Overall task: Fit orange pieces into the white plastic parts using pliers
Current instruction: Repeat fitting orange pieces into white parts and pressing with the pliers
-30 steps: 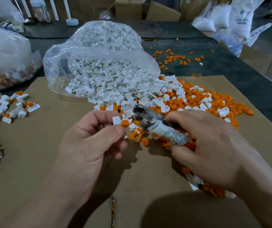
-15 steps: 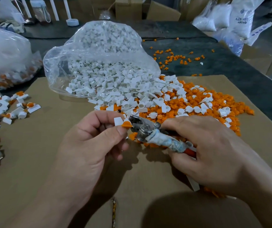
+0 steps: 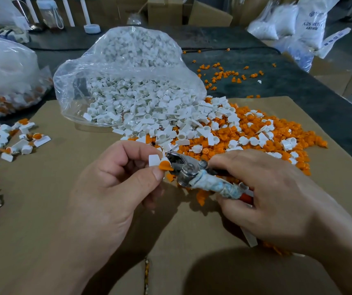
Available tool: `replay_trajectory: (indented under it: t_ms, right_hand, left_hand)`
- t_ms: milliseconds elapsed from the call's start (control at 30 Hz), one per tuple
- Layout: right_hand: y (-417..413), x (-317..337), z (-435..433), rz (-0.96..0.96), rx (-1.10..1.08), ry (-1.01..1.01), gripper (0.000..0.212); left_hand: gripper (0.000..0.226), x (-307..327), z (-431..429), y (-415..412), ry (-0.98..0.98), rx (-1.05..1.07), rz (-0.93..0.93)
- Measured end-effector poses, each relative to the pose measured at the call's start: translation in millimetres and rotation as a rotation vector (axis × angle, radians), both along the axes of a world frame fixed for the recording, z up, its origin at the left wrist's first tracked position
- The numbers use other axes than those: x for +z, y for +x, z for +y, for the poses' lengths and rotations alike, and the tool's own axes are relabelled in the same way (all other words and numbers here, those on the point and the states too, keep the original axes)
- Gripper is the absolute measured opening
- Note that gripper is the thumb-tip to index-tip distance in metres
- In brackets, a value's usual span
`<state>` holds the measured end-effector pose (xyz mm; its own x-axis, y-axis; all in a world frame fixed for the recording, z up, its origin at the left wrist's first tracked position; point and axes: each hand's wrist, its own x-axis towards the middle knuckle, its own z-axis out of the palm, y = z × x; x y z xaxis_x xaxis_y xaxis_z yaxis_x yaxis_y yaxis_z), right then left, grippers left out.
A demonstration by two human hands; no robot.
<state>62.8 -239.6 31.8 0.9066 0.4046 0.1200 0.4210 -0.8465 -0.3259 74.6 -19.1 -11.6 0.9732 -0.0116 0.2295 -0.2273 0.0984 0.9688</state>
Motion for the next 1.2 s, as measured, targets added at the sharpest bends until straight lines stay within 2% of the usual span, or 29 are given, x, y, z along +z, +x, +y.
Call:
replay_trajectory:
  t_ms: [133,367,533,800,1067,1200]
  right_hand:
    - [-1.4,-0.1,0.7,-0.016,0.001,0.005,0.047]
    - [-1.2,-0.3,0.9,-0.008,-0.003,-0.003,0.048]
    - [1.1,0.4,4.5,-0.034,0.018,-0.066,0.033]
    - [1.5,-0.7,6.2,-0.002,-0.05,-0.148,0.06]
    - [-0.9,-1.7,8.0,-0.024,-0.055,-0.141,0.064]
    - [-0.4,-3.1,8.4,-0.031,-0.064,-0.162,0.056]
  left_hand:
    - [0.02,-3.8,0.3,1.0,0.066,0.05,-0.029]
    - [0.02,-6.5,3.2,1.1,0.11,-0.01,-0.056]
    - [0.016,-10.7,2.4,2.5,0.092,-0.038,-0.087]
    - [0.017,-5.2,1.4,-1.8,0.074,-0.089,-0.08]
    - [0.015,-4.7,1.2,-1.4,0.068,-0.105,-0.073]
    - [0.016,-6.6,2.7,0.6,0.119,-0.105,-0.085]
